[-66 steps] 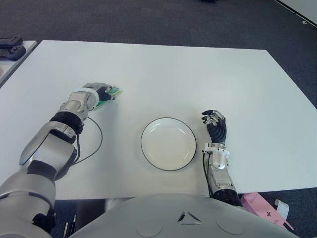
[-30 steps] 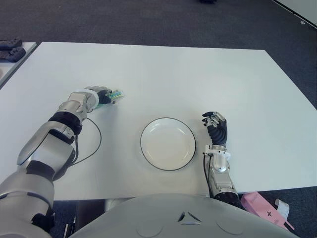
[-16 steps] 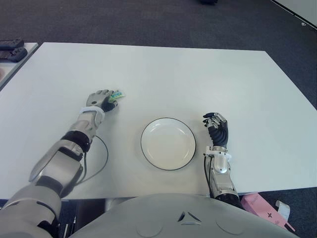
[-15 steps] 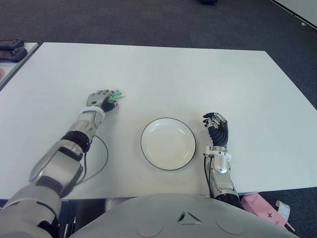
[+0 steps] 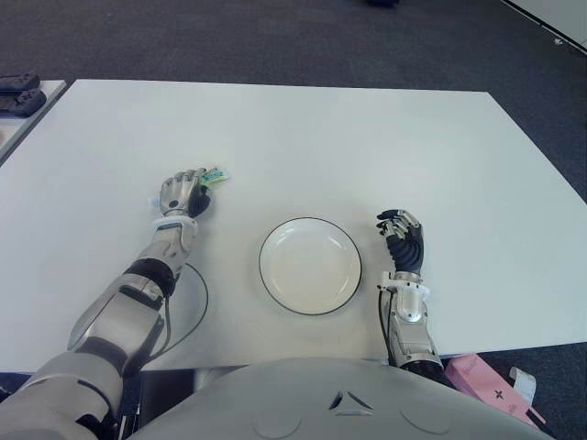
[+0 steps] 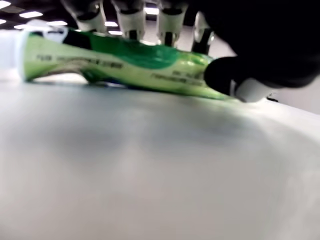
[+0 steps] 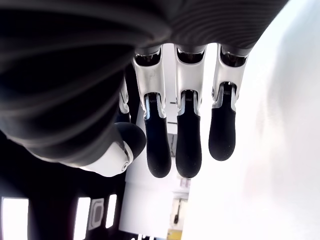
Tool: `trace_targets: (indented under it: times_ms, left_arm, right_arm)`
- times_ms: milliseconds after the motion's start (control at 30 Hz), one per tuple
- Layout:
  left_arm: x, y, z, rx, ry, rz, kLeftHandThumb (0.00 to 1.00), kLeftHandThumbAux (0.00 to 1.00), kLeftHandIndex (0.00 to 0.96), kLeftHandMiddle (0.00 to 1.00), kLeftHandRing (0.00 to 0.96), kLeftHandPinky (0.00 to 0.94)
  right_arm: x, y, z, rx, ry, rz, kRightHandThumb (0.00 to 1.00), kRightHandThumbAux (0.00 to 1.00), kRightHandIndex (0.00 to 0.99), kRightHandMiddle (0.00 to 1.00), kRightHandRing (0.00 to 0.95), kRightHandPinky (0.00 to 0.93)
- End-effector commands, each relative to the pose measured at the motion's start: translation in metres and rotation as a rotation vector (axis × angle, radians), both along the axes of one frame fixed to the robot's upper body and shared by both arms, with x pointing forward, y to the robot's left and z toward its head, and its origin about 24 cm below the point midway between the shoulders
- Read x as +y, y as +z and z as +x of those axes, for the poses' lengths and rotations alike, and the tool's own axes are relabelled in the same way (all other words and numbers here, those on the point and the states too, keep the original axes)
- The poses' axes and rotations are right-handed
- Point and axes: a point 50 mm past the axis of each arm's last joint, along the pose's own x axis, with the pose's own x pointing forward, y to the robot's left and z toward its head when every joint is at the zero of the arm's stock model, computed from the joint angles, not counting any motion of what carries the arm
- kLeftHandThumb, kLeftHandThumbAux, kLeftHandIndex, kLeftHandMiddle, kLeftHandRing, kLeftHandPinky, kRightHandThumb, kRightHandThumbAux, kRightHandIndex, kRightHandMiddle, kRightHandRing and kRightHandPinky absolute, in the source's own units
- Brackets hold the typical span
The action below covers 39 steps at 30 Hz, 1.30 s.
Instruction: Put the toothpaste on the table into the plate.
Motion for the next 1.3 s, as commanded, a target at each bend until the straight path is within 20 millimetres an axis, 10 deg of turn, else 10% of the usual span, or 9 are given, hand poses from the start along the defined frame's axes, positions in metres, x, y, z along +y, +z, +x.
trace_targets:
  times_ms: [33, 600, 767, 1300]
  left_arm:
    - [-0.0054, -0.0401, -0.0413, 0.175, 0.024, -0.046, 0.728, 0.398, 0.175, 0.286, 0.356, 0.478]
    - [-0.0087, -0.0412, -0.0447, 0.099, 0.086, -0.099, 0.793, 0.431, 0.393, 0.408, 0.424, 0.511]
    - [-0.0094, -0.0421, -0.0457, 0.088, 0.12, -0.092, 0.782, 0.633, 0.419, 0.475, 0.547, 0.628]
    - [-0.0135, -0.0407, -0.0442, 0.067, 0.139, -0.075, 0.842, 0.665, 0.413, 0.581, 0.782, 0.817]
  right_arm:
    - [-0.0009, -0.0106, -0.009, 0.06, -0.005, 0.005, 0.712, 0.732, 0.426, 0.493, 0.509, 0.509]
    - [-0.0022, -0.0099, -0.0094, 0.055, -0.011, 0.011, 0.714, 0.732, 0.427, 0.49, 0.507, 0.513]
    - [-0.0023, -0.0095, -0.0093, 0.046, -0.01, 0.012, 0.714, 0.733, 0.427, 0.495, 0.505, 0.508]
    - [-0.0031, -0.0088, -0.0086, 0.044, -0.011, 0.002, 0.714, 0.733, 0.427, 0.49, 0.506, 0.512]
